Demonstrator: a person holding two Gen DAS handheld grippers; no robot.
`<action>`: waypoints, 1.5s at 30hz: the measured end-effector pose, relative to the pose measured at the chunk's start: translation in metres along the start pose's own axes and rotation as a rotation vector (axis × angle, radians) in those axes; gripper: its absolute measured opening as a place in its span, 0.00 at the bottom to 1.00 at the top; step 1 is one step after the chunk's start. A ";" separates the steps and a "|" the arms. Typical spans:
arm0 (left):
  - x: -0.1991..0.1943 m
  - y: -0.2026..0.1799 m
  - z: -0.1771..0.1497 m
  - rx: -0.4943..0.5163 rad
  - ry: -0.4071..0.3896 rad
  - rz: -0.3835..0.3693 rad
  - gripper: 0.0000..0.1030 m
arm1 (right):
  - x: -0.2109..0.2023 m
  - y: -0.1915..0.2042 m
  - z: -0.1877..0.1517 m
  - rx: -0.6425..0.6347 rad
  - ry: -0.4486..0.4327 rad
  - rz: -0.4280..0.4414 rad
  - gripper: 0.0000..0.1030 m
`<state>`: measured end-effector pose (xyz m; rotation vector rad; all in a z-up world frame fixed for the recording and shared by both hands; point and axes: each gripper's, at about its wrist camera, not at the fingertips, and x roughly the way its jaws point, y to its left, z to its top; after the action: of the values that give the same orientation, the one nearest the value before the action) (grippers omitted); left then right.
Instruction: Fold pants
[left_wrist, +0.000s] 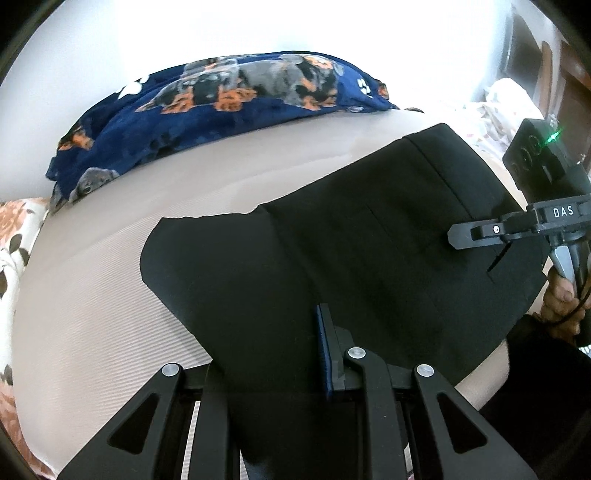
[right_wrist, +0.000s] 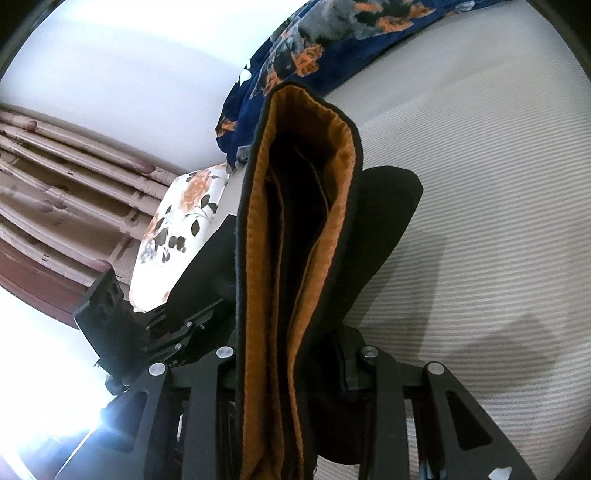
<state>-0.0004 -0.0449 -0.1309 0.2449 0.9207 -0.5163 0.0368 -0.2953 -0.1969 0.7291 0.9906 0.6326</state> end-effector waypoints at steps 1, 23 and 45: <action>-0.001 0.003 0.000 -0.006 -0.001 0.002 0.19 | 0.004 0.002 0.001 0.000 0.003 0.001 0.28; -0.006 0.029 -0.017 -0.068 -0.007 -0.002 0.19 | 0.028 -0.002 -0.011 0.040 0.021 -0.046 0.28; -0.005 0.033 -0.020 -0.088 -0.033 0.000 0.19 | 0.031 0.002 -0.016 -0.011 0.003 -0.115 0.28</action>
<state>0.0002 -0.0073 -0.1393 0.1565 0.9086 -0.4773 0.0347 -0.2666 -0.2163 0.6563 1.0239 0.5390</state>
